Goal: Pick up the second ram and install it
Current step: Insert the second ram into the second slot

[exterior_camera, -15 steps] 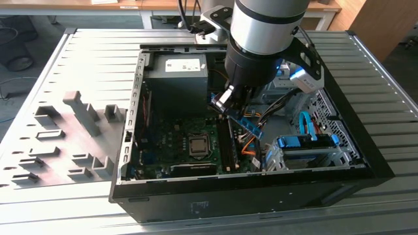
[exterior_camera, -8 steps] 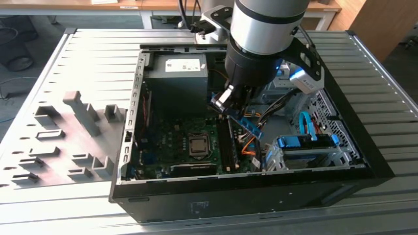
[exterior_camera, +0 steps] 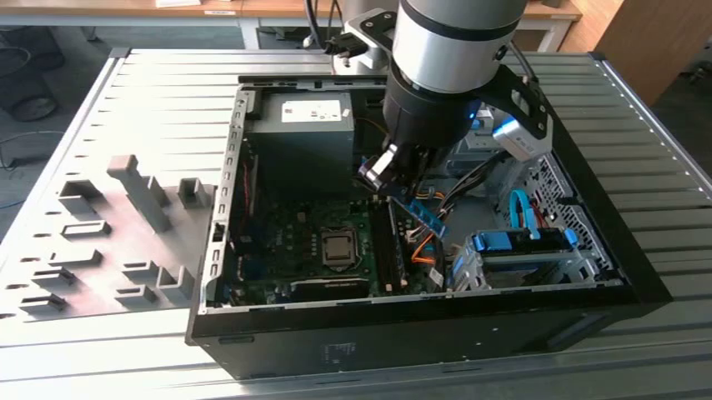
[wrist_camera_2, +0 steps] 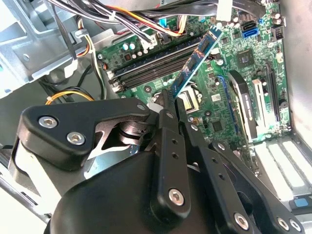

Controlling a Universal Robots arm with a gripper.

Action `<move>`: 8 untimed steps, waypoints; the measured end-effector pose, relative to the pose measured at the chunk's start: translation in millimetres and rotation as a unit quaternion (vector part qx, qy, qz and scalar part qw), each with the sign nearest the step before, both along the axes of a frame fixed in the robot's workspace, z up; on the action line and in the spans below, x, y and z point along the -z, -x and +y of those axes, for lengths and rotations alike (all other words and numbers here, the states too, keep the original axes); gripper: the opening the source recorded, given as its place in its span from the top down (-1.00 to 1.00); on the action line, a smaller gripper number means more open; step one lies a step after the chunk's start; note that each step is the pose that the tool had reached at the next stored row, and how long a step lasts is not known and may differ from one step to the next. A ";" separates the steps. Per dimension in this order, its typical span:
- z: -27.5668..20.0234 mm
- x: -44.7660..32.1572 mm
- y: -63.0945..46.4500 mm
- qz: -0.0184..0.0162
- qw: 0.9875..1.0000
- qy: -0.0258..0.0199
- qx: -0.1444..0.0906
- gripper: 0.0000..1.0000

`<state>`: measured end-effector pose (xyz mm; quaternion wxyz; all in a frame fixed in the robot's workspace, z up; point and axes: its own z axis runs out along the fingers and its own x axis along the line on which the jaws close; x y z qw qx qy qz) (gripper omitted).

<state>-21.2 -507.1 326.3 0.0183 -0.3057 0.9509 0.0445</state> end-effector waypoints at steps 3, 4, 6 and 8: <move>0.0 0.0 0.0 0.000 1.000 0.000 0.011 0.73; 0.0 0.1 0.0 0.000 1.000 0.000 0.015 0.73; 0.0 0.1 0.0 0.000 1.000 0.000 0.022 0.73; 0.0 0.2 0.0 0.000 1.000 0.000 0.030 0.73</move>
